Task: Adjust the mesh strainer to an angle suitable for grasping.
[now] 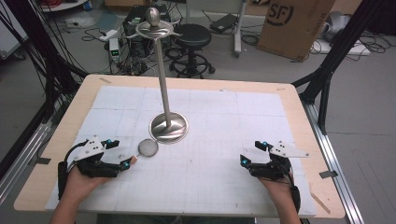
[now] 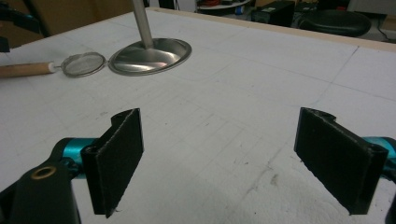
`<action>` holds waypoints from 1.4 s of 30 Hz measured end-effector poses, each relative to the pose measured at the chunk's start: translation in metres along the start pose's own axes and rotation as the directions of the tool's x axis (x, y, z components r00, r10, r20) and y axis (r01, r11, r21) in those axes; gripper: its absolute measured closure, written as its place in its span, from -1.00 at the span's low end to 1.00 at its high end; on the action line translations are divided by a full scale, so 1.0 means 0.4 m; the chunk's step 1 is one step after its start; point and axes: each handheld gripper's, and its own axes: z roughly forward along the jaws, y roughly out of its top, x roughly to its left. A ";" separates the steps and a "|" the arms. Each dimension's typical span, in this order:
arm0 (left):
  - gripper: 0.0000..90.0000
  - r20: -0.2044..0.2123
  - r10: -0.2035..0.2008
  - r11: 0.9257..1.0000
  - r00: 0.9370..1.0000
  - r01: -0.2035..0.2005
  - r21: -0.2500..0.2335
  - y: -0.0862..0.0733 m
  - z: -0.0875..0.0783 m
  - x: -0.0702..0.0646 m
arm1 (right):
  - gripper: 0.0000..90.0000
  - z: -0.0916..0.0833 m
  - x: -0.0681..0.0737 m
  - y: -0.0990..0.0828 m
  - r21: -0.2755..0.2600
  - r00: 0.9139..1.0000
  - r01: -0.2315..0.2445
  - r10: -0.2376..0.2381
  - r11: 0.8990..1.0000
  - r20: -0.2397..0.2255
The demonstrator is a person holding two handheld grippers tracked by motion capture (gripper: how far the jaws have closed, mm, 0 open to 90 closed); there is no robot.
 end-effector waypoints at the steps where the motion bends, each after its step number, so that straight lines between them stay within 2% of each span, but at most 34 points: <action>1: -0.61 -0.002 0.007 1.000 1.000 -0.007 0.015 -0.001 0.002 -0.001 | -0.67 0.000 0.000 0.000 0.002 1.000 -0.001 0.001 1.000 0.002; 4: -0.59 -0.005 0.037 0.998 0.999 -0.037 0.047 -0.002 0.004 -0.003 | -0.67 0.000 -0.002 -0.001 0.002 1.000 0.004 -0.004 1.000 0.005; 7: -0.58 -0.029 0.063 0.997 0.998 -0.061 0.056 0.000 0.000 -0.003 | -0.67 0.000 -0.003 -0.002 0.004 1.000 -0.001 0.001 1.000 0.005; 9: -0.52 -0.034 0.062 0.997 0.998 -0.060 0.054 0.002 -0.003 -0.001 | -0.67 0.000 -0.004 -0.002 0.004 1.000 0.000 0.000 1.000 0.005; 11: -0.51 -0.043 0.048 0.998 0.998 -0.047 0.043 0.004 -0.010 0.001 | -0.67 0.001 -0.005 -0.003 0.005 1.000 0.002 -0.002 1.000 0.004; 13: -0.51 -0.051 0.053 0.998 0.997 -0.050 0.049 0.004 -0.012 0.004 | -0.67 0.002 -0.005 -0.003 0.006 1.000 0.005 -0.005 1.000 0.005; 18: -0.52 -0.050 0.022 0.999 0.999 -0.020 0.041 0.000 -0.012 0.007 | -0.67 0.003 -0.004 -0.004 0.011 1.000 0.001 -0.001 1.000 0.006; 23: -0.51 -0.053 0.002 0.998 0.999 0.002 0.064 0.000 -0.006 0.009 | -0.67 0.004 -0.005 -0.005 0.017 1.000 -0.002 0.002 1.000 0.002; 26: -0.50 -0.041 0.003 0.997 0.999 0.000 0.082 -0.001 -0.004 0.010 | -0.67 0.006 -0.005 -0.006 0.020 1.000 -0.004 0.004 1.000 0.002; 28: -0.51 -0.019 -0.030 0.993 0.999 0.032 0.112 -0.003 0.003 0.010 | -0.67 0.006 -0.005 -0.006 0.022 1.000 -0.003 0.003 1.000 -0.001; 33: -0.53 -0.010 -0.039 0.990 0.999 0.040 0.138 -0.006 0.013 0.007 | -0.67 0.008 -0.005 -0.007 0.027 1.000 -0.004 0.004 1.000 -0.004; 36: -0.52 0.001 -0.014 0.981 1.000 0.013 0.191 -0.008 0.026 -0.001 | -0.67 0.009 -0.006 -0.007 0.028 1.000 -0.002 0.002 1.000 -0.004; 37: -0.51 0.001 -0.014 0.981 1.000 0.013 0.191 -0.008 0.026 -0.001 | -0.67 0.008 -0.006 -0.007 0.028 1.000 -0.002 0.002 1.000 -0.004; 39: -0.43 0.011 0.004 0.972 1.000 -0.007 0.234 -0.009 0.034 -0.010 | -0.67 0.008 -0.005 -0.007 0.030 1.000 -0.004 0.004 1.000 -0.006; 42: -0.31 0.023 -0.005 0.969 1.000 -0.001 0.249 -0.007 0.033 -0.012 | -0.67 0.008 -0.006 -0.007 0.029 1.000 -0.005 0.005 1.000 -0.005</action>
